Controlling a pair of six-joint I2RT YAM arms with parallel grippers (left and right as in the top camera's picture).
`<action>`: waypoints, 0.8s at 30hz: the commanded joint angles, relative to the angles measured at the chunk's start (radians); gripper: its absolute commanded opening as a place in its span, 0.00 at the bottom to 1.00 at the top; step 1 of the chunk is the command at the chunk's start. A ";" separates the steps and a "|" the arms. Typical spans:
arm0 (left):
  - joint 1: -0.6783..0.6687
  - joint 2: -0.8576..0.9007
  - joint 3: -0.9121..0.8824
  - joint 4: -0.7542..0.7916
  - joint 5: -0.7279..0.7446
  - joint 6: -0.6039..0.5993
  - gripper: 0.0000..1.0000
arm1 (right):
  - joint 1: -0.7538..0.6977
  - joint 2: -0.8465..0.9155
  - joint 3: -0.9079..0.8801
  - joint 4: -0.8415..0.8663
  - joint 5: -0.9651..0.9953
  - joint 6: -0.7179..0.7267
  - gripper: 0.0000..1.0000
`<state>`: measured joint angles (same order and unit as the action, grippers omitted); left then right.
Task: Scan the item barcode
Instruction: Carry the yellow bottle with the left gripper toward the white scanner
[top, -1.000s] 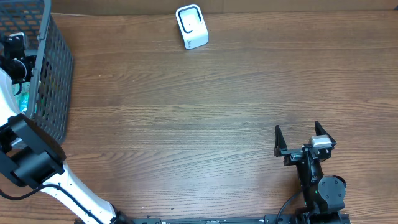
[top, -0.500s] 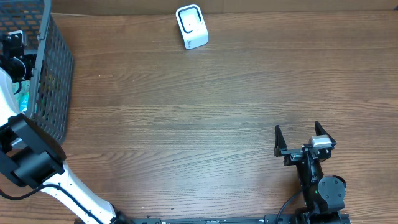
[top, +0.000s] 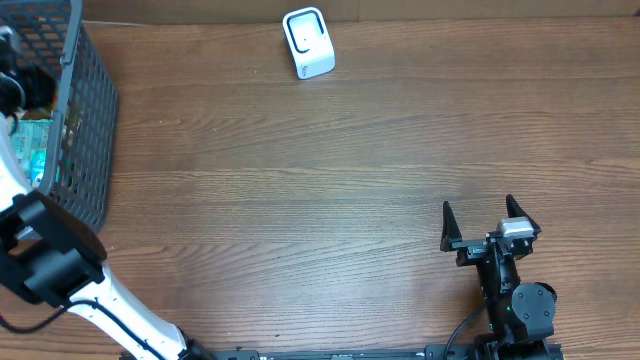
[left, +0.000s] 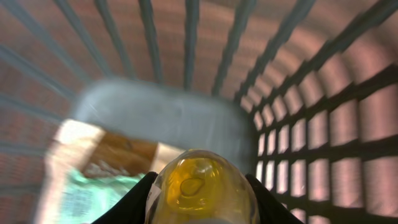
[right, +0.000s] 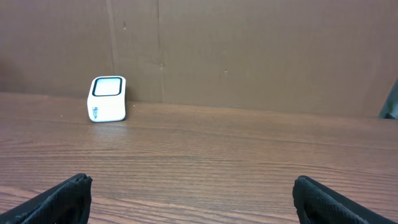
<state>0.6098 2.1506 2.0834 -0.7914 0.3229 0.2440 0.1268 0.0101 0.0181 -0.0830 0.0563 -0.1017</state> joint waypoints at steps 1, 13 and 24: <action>-0.004 -0.156 0.105 0.023 0.010 -0.073 0.29 | -0.001 -0.006 -0.010 0.003 0.001 -0.001 1.00; -0.046 -0.437 0.152 0.056 0.011 -0.215 0.27 | -0.001 -0.006 -0.010 0.003 0.001 -0.001 1.00; -0.343 -0.515 0.151 -0.149 -0.033 -0.277 0.27 | -0.001 -0.006 -0.010 0.003 0.001 -0.001 1.00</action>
<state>0.3470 1.6512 2.2162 -0.9138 0.3191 0.0200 0.1268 0.0101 0.0181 -0.0830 0.0563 -0.1017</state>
